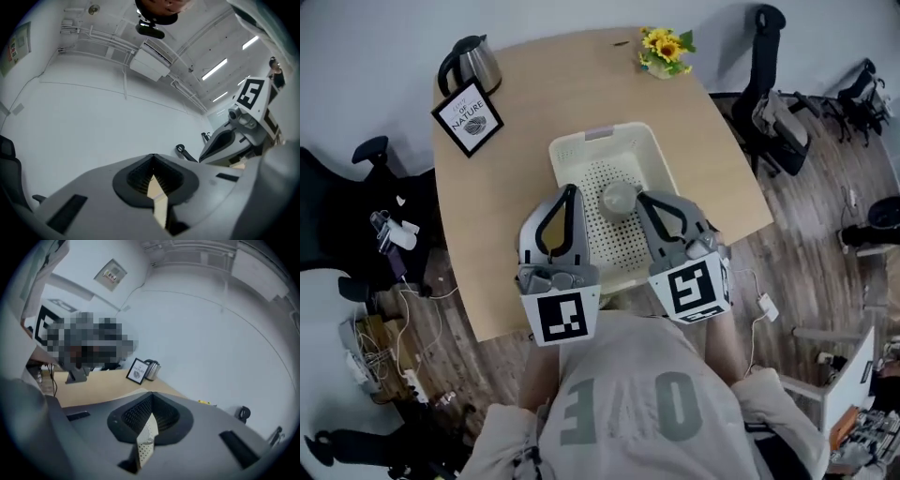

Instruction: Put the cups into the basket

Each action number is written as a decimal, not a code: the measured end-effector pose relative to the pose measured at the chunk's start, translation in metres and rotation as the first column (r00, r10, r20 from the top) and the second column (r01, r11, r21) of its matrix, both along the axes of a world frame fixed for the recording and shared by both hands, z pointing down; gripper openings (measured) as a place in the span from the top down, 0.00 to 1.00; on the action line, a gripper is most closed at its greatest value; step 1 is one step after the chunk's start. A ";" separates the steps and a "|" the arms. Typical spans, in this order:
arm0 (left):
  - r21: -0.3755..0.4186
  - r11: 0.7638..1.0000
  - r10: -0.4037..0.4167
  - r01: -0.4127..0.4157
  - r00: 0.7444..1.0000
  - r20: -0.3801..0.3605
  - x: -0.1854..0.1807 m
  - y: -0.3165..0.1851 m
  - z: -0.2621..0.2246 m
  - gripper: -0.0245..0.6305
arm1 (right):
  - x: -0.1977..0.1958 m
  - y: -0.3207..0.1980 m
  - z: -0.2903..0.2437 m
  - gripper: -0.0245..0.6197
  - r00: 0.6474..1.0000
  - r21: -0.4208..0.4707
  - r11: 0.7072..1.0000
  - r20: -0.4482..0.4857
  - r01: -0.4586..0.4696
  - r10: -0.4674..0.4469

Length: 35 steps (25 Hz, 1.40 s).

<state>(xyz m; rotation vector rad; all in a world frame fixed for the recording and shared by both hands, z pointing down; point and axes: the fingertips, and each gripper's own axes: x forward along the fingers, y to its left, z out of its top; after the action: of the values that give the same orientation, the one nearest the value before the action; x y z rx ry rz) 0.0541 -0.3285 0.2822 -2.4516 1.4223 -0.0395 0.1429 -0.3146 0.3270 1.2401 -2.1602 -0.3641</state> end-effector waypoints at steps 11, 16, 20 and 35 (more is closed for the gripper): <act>-0.008 0.995 0.100 -0.102 0.989 -0.112 0.037 0.013 -0.021 0.95 | 0.022 0.032 -0.045 0.96 0.792 0.105 0.992 0.610 -0.069 -0.009; -0.007 0.991 0.134 -0.134 0.988 -0.081 0.051 0.015 -0.022 0.95 | 0.027 0.034 -0.042 0.96 0.807 0.117 0.986 0.590 -0.119 0.027; -0.008 0.989 0.145 -0.145 0.987 -0.064 0.056 0.019 -0.020 0.95 | 0.029 0.038 -0.045 0.96 0.801 0.125 0.983 0.598 -0.135 0.034; 0.005 0.989 0.146 -0.146 0.988 -0.040 0.060 0.020 -0.023 0.95 | 0.025 0.039 -0.040 0.96 0.846 0.143 0.983 0.533 -0.118 0.024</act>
<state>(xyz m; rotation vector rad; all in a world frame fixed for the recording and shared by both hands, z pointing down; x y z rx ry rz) 0.1145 -0.3089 0.2589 -2.5616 1.2534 0.0433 0.1682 -0.2756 0.2872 1.6702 -2.5725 -0.1885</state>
